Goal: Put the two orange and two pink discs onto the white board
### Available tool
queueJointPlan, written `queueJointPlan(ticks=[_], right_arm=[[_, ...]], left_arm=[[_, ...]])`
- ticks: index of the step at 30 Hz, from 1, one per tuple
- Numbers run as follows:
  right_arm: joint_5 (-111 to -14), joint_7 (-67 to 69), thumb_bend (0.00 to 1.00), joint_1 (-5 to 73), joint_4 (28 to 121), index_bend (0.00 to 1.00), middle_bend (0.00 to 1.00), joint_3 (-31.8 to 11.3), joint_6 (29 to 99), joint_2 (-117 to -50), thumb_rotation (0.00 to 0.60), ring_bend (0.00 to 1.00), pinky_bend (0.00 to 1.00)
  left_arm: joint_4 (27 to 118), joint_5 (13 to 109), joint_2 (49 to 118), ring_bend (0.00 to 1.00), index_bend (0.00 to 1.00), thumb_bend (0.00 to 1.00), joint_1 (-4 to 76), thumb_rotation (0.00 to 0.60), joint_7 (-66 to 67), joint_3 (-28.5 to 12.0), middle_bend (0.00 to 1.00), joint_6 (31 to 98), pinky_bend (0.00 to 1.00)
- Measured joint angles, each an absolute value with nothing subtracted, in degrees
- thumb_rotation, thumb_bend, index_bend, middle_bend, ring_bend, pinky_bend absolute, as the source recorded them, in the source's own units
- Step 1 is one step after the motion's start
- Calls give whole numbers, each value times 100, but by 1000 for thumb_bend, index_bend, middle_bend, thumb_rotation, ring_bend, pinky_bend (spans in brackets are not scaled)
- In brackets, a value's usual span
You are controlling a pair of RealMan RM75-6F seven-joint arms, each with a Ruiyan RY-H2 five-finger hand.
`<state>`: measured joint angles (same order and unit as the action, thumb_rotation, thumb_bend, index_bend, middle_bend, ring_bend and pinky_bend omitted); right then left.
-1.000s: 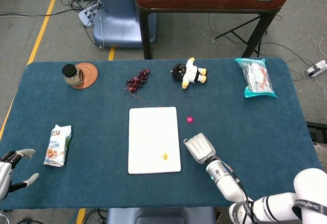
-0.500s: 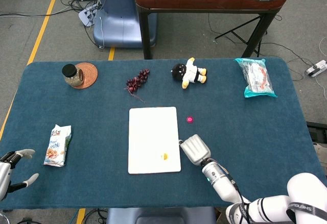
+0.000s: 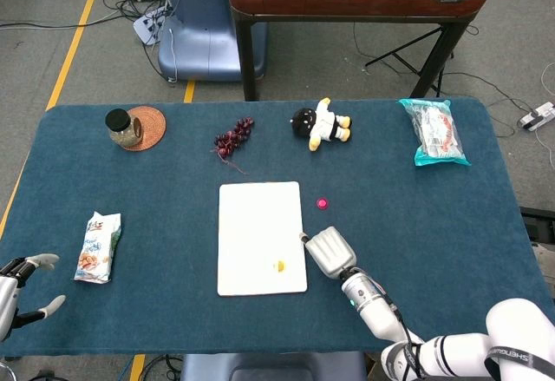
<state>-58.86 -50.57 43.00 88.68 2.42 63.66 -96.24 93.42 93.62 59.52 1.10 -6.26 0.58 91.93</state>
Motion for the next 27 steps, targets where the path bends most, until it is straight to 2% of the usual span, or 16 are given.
queueJointPlan(ticks=[27], right_arm=[[-5689, -5095, 10, 4129, 8656, 230, 1000, -75, 6236, -9466, 600, 1000, 1000]], left_arm=[[9340, 9359, 5972, 376, 407, 141, 129, 600, -592, 75, 446, 9137, 534]])
